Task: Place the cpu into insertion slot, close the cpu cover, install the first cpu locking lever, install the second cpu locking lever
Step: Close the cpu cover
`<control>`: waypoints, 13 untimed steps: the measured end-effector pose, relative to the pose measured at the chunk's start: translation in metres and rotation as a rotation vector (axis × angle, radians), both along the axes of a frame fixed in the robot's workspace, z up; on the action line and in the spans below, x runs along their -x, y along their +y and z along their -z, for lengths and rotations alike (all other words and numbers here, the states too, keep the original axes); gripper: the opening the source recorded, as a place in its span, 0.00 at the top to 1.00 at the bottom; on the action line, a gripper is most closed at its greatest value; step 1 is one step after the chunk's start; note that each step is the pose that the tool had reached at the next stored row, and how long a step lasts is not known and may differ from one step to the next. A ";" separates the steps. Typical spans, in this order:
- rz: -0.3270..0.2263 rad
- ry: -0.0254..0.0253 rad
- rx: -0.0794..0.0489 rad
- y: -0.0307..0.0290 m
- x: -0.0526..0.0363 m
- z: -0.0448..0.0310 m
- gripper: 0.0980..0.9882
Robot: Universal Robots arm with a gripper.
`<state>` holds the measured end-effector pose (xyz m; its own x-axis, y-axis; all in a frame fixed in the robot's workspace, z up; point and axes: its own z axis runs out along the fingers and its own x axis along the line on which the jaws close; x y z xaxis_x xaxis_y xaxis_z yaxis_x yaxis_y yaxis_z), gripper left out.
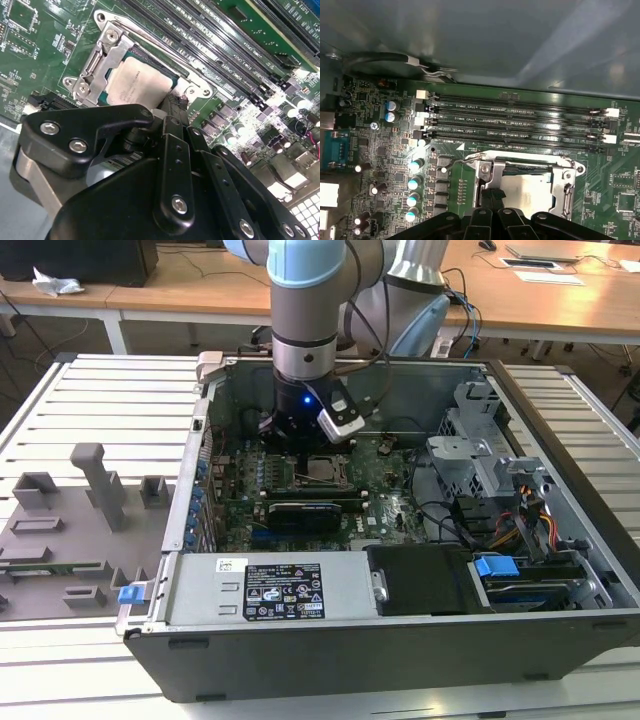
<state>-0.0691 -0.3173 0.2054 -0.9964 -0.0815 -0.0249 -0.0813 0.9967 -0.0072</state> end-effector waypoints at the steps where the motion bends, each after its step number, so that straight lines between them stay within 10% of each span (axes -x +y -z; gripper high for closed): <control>1: 0.000 -0.0001 0.000 0.0001 -0.0005 0.0002 0.99; 13: 0.000 -0.0007 -0.010 0.0003 -0.0061 -0.0063 0.99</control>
<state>-0.0630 -0.3170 0.2117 -0.9963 -0.0813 -0.0265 -0.0814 0.9967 0.0030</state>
